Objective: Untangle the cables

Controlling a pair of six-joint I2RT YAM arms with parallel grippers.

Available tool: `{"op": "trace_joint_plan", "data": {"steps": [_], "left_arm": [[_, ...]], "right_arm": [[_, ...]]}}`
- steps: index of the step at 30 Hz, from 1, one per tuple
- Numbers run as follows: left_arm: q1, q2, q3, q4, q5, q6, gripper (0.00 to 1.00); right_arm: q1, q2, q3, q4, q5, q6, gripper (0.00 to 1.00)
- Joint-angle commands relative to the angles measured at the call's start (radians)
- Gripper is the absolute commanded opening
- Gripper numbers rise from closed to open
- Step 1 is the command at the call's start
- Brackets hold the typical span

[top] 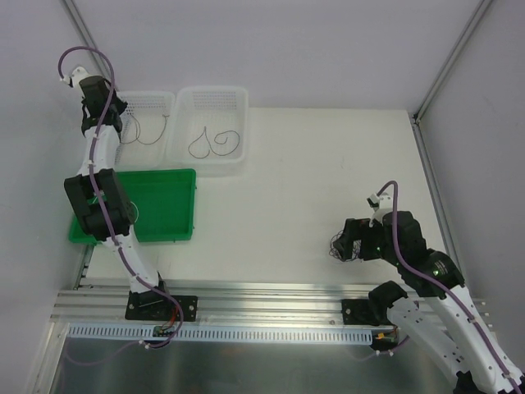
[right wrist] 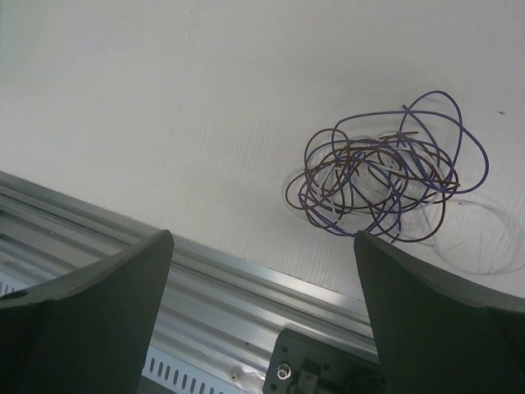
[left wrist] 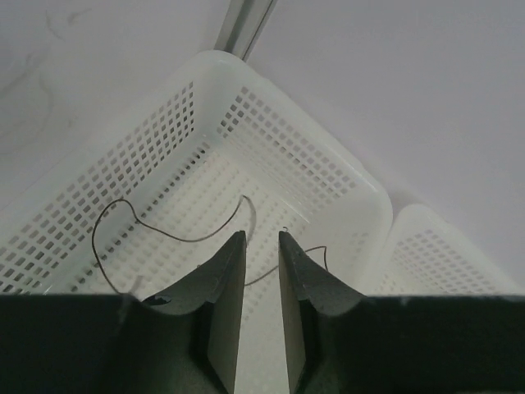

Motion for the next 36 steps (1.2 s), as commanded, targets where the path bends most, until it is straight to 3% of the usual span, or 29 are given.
{"op": "trace_joint_plan", "data": {"steps": [1,3,6,7,13,14,17,25,31,36], "left_arm": [[0.017,-0.073,-0.006,0.055,-0.006,0.012,0.23],[0.028,-0.111,-0.050,0.055,-0.004,-0.002,0.24],[0.030,-0.160,-0.106,0.055,0.006,0.000,0.35],[0.030,-0.174,-0.136,0.055,0.028,-0.009,0.45],[0.018,-0.289,-0.280,0.053,0.181,-0.088,0.79],[0.010,-0.333,-0.302,0.053,0.203,-0.092,0.89],[-0.041,-0.435,-0.399,0.046,0.238,-0.100,0.99],[-0.327,-0.717,-0.614,-0.086,0.258,-0.086,0.99],[-0.603,-0.918,-0.869,-0.137,0.338,-0.108,0.99],[-0.922,-1.006,-1.032,-0.137,0.322,-0.123,0.99]], "right_arm": [[0.004,-0.014,0.006,-0.028,0.040,0.029,0.97],[0.004,-0.016,0.007,-0.037,0.060,0.038,0.97],[0.003,0.001,0.016,-0.067,0.108,0.070,0.97],[0.004,0.002,0.018,-0.076,0.117,0.084,0.97],[0.001,0.065,0.009,-0.082,0.230,0.141,0.97],[0.001,0.076,0.003,-0.077,0.241,0.155,0.97],[0.001,0.101,-0.011,-0.039,0.232,0.187,0.97],[-0.002,0.193,-0.115,0.097,0.266,0.230,0.99],[-0.002,0.254,-0.223,0.283,0.194,0.254,0.88],[-0.004,0.344,-0.258,0.392,0.217,0.250,0.75]]}}
